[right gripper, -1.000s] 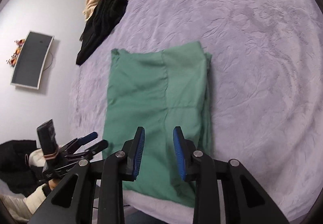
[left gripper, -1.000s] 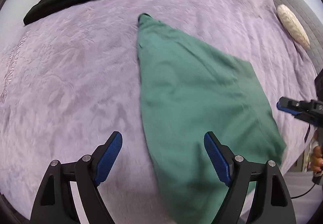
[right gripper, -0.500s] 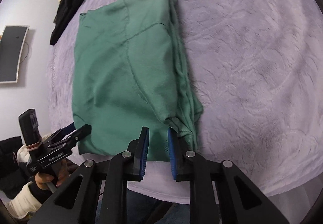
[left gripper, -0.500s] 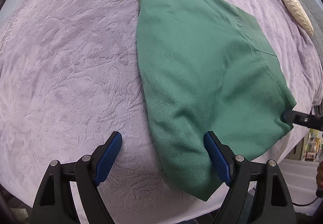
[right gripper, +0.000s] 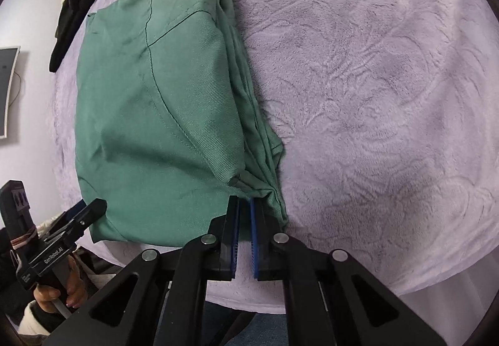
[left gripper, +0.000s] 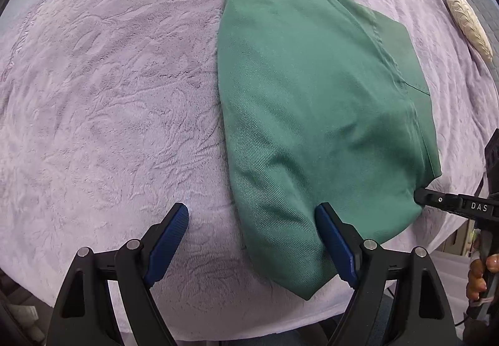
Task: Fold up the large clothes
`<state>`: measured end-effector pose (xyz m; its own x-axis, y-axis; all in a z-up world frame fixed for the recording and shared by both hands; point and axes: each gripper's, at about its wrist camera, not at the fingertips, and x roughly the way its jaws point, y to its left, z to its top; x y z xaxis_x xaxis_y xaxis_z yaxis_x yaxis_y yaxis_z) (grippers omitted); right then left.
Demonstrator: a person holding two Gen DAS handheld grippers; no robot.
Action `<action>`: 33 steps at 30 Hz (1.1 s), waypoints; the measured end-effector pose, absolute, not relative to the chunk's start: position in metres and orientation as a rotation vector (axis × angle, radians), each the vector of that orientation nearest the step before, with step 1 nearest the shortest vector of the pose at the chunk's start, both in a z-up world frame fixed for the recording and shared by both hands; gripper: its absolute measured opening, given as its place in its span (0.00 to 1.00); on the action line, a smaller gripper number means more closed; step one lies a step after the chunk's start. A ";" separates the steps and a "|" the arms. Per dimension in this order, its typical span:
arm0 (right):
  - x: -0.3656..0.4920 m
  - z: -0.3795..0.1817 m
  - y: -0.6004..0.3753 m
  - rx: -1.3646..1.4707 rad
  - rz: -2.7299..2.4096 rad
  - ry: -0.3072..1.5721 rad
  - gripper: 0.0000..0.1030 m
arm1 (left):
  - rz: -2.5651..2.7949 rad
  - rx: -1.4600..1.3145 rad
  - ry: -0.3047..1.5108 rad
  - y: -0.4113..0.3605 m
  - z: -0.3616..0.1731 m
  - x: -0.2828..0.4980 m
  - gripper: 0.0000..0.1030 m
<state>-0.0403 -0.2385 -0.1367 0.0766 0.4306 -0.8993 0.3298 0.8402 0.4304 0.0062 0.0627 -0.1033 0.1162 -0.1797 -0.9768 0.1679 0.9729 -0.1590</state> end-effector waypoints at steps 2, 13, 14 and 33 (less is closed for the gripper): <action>-0.040 -0.136 -0.235 0.631 0.079 1.525 0.05 | -0.248 0.001 1.429 0.061 -0.101 0.003 0.82; -0.049 -0.122 -0.230 0.601 0.067 1.549 0.09 | -0.219 0.087 1.426 0.052 -0.086 0.004 0.82; -0.050 -0.121 -0.229 0.594 0.066 1.553 0.09 | -0.215 0.093 1.427 0.052 -0.084 0.005 0.82; -0.010 -0.028 -0.228 0.474 0.018 1.375 0.58 | -0.188 0.067 1.342 0.058 -0.016 0.026 0.82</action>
